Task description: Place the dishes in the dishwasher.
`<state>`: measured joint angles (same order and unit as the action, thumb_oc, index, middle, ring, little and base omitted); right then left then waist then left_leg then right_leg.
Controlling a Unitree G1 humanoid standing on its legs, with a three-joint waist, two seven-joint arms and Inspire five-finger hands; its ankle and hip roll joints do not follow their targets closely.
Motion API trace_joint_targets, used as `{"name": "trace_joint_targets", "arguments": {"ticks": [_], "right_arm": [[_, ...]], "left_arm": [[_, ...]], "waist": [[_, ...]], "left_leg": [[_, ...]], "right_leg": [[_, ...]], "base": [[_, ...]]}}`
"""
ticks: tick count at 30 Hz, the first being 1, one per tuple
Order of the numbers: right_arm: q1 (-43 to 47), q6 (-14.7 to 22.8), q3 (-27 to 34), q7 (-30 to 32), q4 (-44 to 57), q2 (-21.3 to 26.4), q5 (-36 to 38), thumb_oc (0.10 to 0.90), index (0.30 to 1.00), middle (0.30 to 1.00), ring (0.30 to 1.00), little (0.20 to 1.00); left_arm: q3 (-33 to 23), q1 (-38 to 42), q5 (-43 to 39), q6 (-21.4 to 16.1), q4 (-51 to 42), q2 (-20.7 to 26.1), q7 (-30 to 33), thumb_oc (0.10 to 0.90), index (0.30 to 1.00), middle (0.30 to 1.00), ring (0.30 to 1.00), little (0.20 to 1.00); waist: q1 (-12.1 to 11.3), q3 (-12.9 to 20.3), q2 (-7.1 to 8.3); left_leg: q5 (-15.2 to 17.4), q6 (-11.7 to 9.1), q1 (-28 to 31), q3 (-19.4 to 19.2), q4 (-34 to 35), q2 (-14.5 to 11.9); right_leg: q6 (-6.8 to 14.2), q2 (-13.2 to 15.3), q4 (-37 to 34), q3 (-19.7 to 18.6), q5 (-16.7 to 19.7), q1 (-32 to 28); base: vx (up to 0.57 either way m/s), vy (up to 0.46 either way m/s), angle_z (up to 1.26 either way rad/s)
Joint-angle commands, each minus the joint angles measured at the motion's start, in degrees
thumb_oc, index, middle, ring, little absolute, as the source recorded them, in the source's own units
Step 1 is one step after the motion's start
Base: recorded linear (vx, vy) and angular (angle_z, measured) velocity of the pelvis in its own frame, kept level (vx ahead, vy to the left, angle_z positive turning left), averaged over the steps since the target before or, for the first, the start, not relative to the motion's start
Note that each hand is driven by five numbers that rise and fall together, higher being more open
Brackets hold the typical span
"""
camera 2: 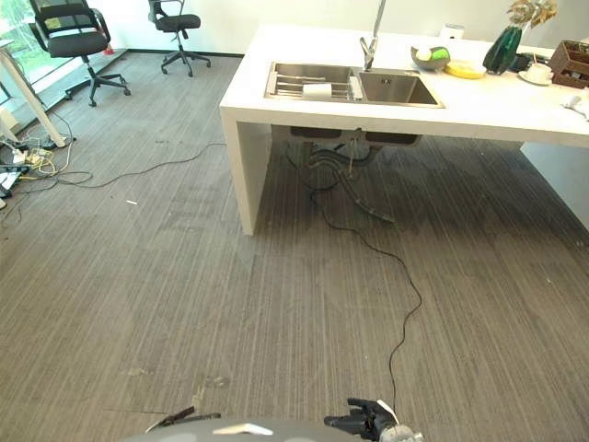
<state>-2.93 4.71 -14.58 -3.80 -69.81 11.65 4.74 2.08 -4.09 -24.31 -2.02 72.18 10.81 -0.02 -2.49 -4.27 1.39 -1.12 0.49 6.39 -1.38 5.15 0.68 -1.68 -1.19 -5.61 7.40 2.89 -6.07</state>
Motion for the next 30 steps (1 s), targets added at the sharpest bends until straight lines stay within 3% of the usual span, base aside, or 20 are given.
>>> {"name": "trace_joint_targets", "arguments": {"ticks": [1, 9, 15, 18, 21, 30], "right_arm": [[-1.1, -1.0, -1.9, 1.3, -3.3, 2.2, 0.4, 0.800, 0.900, 0.900, 0.900, 0.900], [-3.5, -0.9, -0.5, 2.4, -1.8, 2.7, 0.9, 0.800, 0.900, 0.900, 0.900, 0.900], [-3.3, -1.3, 0.6, 3.9, -2.2, 2.5, 1.7, 0.800, 0.900, 0.900, 0.900, 0.900], [-2.3, -0.9, 0.6, 4.0, -3.3, 2.1, 2.9, 0.800, 0.900, 0.900, 0.900, 0.900], [-1.6, -0.9, 0.8, 2.8, -3.1, 1.7, 4.5, 0.800, 0.900, 0.900, 0.900, 0.900], [1.1, -0.7, 0.1, 2.1, -3.5, 2.5, 5.5, 0.800, 0.900, 0.900, 0.900, 0.900]], "left_arm": [[3.8, 0.6, -1.6, -0.7, 0.3, -4.6, -1.4, 0.800, 0.900, 0.900, 0.900, 0.900], [9.7, -2.7, -2.6, -1.0, -12.5, -4.1, -1.2, 0.800, 0.900, 0.900, 0.900, 0.900], [11.1, -1.7, -1.8, -0.7, -16.5, -3.9, 0.7, 0.800, 0.900, 0.900, 0.900, 0.900], [8.8, 1.0, -0.7, -0.8, -6.3, -5.1, 1.3, 0.800, 0.900, 0.900, 0.900, 0.900], [5.1, 1.7, 2.6, -0.1, -1.3, -2.9, -1.1, 0.800, 0.900, 0.900, 0.900, 0.900], [1.1, 4.8, -1.2, -0.7, 2.8, -1.6, 0.5, 0.800, 0.900, 0.900, 0.900, 0.900]], "waist": [[0.3, 0.6, -0.40], [1.6, 0.1, -1.18], [2.1, -0.2, -1.44], [2.1, -0.3, -1.16], [1.7, -0.6, -0.94], [1.8, -1.0, -1.13]], "left_leg": [[0.5, -3.1, -0.9, -2.2, -0.2, -0.4], [0.3, -3.0, -1.0, -2.5, -0.2, -0.6], [0.4, -3.0, -1.0, -2.8, -0.2, -0.8], [0.6, -3.2, -0.7, -2.8, -0.2, -1.0], [0.6, -3.4, -0.6, -2.6, -0.2, -1.2], [0.4, -4.3, -0.4, -2.8, -0.2, -1.9]], "right_leg": [[7.7, 3.2, 0.6, -2.8, -1.5, 0.1], [7.6, 2.9, 0.6, -3.8, -1.1, 0.5], [7.5, 2.7, 0.6, -4.0, -1.2, 0.7], [7.4, 2.6, 0.6, -3.9, -1.5, 0.5], [7.2, 2.4, 0.6, -3.7, -1.8, 0.3], [6.5, 1.9, 0.6, -3.7, -2.5, 0.3]], "base": [[0.00, 0.000, 0.00], [0.00, -0.008, -0.05], [0.00, -0.008, -0.01], [0.02, -0.039, -0.02], [0.02, -0.042, -0.01], [0.04, -0.051, 0.00]]}}
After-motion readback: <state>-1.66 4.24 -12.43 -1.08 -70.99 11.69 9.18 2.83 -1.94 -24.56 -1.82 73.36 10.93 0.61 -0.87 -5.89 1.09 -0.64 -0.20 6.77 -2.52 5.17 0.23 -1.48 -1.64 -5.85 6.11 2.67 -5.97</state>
